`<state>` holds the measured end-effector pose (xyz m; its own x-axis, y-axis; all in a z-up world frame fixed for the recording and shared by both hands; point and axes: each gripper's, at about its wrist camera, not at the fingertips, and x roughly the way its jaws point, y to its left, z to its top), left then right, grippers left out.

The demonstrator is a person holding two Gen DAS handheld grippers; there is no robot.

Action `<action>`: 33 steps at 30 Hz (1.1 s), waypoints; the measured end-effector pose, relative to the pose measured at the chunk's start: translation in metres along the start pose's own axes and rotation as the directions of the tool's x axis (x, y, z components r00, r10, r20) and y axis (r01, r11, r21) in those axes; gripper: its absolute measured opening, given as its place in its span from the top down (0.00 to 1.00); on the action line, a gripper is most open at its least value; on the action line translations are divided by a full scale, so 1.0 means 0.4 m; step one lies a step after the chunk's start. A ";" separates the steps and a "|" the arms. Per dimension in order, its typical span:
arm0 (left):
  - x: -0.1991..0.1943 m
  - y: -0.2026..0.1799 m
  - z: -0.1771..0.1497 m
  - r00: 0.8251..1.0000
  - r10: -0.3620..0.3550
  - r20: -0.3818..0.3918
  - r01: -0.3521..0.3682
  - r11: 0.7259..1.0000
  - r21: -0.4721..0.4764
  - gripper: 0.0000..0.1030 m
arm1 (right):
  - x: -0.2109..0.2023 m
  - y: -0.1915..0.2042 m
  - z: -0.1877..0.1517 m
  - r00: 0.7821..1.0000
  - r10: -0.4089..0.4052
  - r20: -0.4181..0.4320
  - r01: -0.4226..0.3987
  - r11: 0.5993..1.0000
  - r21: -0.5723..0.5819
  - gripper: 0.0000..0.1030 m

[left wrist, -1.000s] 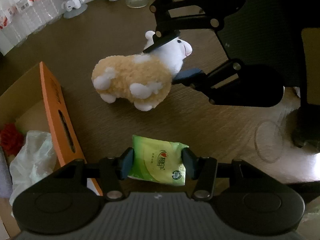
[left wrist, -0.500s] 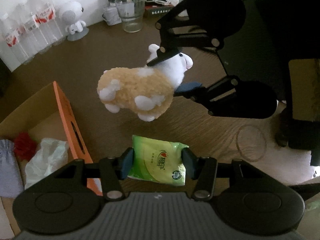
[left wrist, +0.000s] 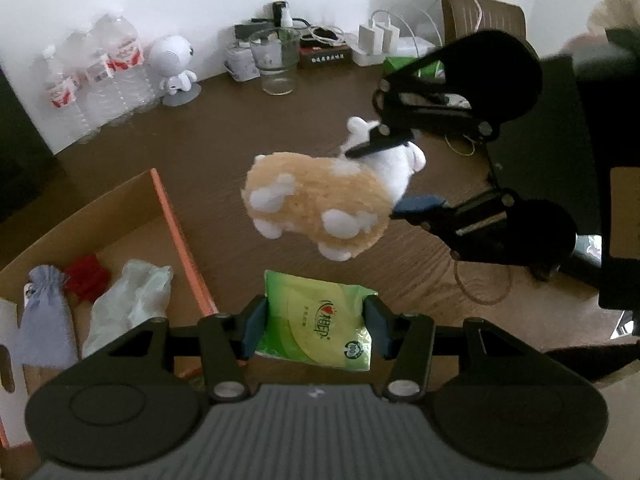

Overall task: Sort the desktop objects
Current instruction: 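Lift and carry the tissue pack and alpaca with both tools over the box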

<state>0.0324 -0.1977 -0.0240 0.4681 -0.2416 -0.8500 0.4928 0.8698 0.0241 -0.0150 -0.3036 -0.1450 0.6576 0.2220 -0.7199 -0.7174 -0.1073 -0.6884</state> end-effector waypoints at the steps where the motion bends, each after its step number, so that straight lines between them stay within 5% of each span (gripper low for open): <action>1: -0.011 0.001 -0.009 1.000 0.002 0.006 -0.002 1.000 -0.007 0.48 | -0.009 0.005 0.004 1.000 -0.005 0.002 0.005 1.000 0.011 0.61; 12: -0.125 0.098 -0.140 0.997 0.049 0.054 -0.034 0.967 -0.252 0.48 | -0.109 0.076 0.064 0.999 -0.023 0.049 0.009 0.965 0.261 0.61; 23: -0.208 0.253 -0.255 0.993 0.101 0.065 -0.064 0.904 -0.422 0.49 | -0.132 0.070 0.121 0.994 0.037 0.102 -0.089 0.816 0.572 0.61; 33: -0.255 0.366 -0.308 0.990 0.116 0.076 -0.070 0.889 -0.452 0.48 | -0.113 0.025 0.217 0.969 0.099 0.226 -0.231 0.684 0.692 0.61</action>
<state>-0.0337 0.0072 0.0015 0.5765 -0.1707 -0.7991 0.0739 0.9848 -0.1571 -0.0717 -0.2305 -0.1117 0.5145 0.4235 -0.7456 -0.8017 0.5460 -0.2432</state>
